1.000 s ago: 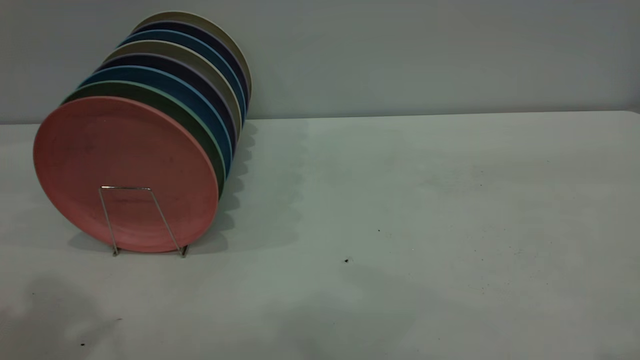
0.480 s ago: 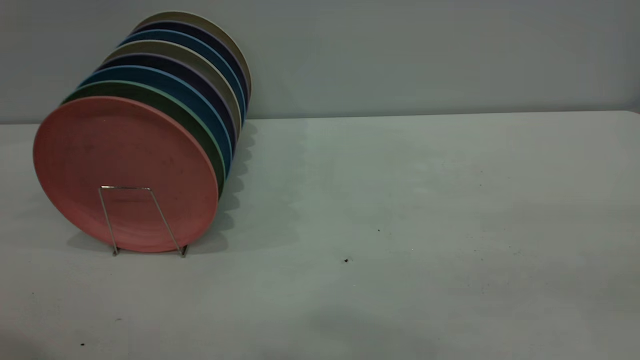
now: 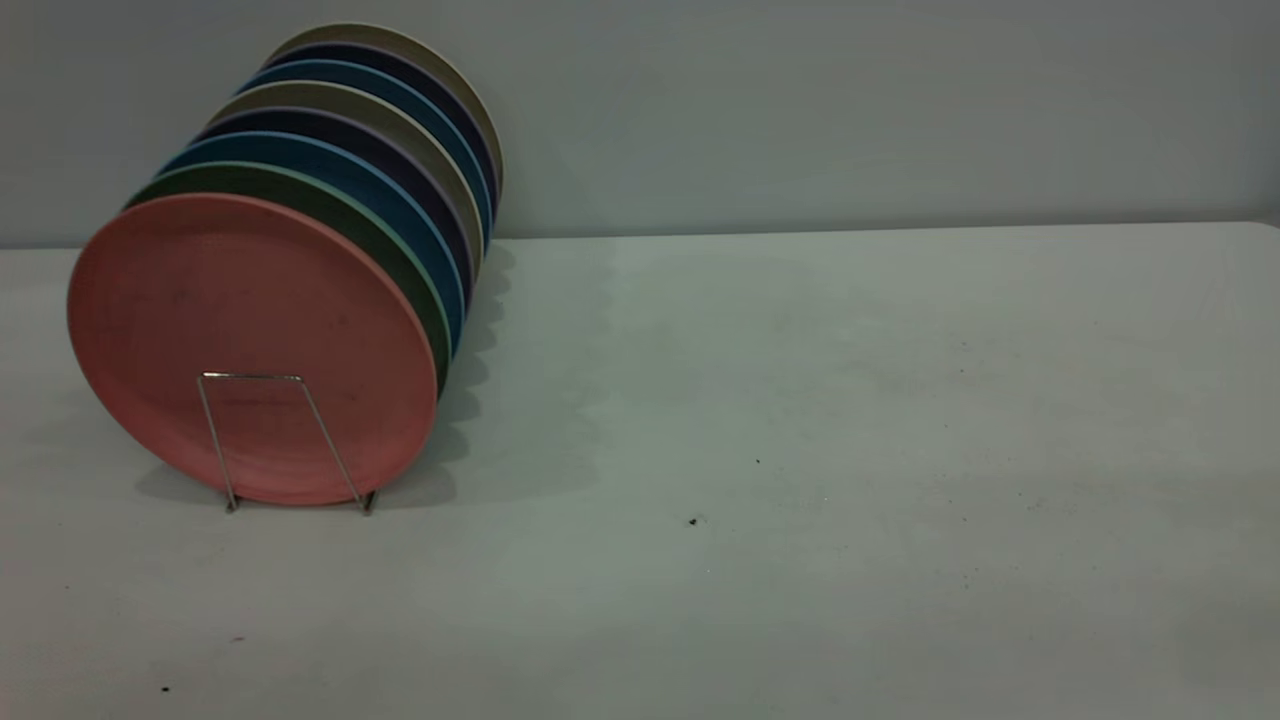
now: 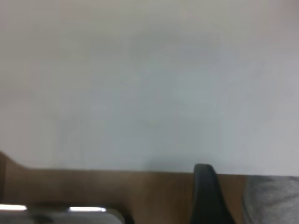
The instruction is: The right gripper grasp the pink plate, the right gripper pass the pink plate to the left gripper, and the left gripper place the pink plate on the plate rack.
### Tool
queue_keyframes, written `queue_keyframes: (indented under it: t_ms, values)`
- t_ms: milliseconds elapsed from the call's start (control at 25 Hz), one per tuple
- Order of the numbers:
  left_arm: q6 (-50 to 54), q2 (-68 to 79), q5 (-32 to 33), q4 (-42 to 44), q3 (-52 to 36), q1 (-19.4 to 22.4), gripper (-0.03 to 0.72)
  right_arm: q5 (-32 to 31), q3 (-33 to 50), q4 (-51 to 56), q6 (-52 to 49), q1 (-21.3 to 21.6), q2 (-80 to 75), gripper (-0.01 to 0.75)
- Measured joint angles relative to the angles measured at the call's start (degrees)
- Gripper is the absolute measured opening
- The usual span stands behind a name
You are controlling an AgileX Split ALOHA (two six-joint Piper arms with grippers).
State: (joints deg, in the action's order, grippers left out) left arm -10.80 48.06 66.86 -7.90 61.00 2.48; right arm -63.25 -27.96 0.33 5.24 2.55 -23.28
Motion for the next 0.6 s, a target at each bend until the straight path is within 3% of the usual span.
queue_keyframes:
  t_ms: [240, 600]
  values:
    - [0.1, -4.5, 0.0, 2.1, -4.1, 0.0, 0.472, -0.7, 0.9, -0.3, -2.3, -1.1, 3.0, 0.493]
    - [0.1, -14.0, -3.0, 3.7, -27.6, 0.0, 0.472, -0.9, 0.9, -0.3, -2.3, -2.6, 12.1, 0.493]
